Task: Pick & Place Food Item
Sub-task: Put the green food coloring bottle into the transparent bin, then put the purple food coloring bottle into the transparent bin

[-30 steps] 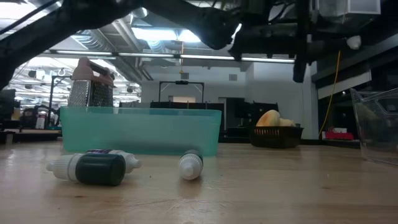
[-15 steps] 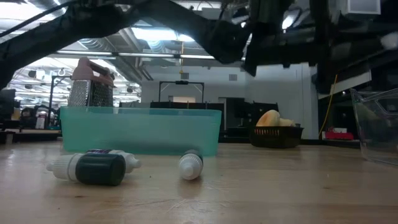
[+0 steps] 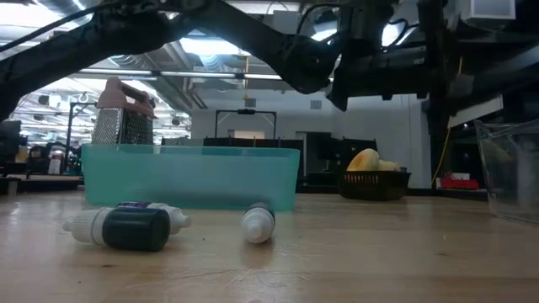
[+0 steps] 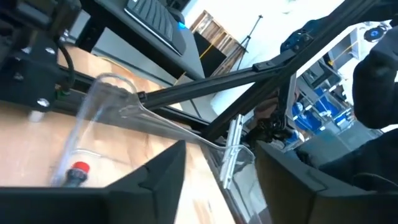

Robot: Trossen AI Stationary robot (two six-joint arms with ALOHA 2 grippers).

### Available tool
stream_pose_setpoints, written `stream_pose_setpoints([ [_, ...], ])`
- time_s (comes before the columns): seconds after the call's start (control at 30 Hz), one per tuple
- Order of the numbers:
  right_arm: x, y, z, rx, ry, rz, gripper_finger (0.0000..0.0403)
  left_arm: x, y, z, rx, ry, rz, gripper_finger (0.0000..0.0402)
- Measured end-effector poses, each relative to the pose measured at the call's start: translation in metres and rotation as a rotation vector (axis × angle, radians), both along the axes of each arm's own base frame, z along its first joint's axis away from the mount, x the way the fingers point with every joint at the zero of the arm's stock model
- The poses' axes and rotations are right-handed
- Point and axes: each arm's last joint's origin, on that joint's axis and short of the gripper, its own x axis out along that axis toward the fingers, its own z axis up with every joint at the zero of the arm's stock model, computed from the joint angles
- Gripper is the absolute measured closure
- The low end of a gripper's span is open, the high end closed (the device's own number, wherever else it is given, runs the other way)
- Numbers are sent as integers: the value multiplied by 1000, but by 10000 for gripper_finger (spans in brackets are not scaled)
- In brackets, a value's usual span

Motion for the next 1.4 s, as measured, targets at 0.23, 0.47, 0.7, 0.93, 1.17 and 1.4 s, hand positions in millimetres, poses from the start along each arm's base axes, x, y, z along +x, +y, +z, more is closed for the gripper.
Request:
stream_pose_setpoints([
  [0.23,0,0,0,-2,2,4,209,0,7,8,-39,-51,30,165],
  [0.47,1,1,0,-8,5,31,209,-4,65,86,-89,-237,106,172],
  [0.7,1,1,0,-36,26,62,209,-67,116,184,114,-181,231,189],
  [0.93,1,1,0,-67,50,65,209,-155,128,235,445,174,393,201],
  [1.17,1,1,0,-73,54,63,209,-251,92,272,535,652,685,200],
  [1.4,1,1,0,-96,72,67,209,-272,1,261,528,928,773,190],
])
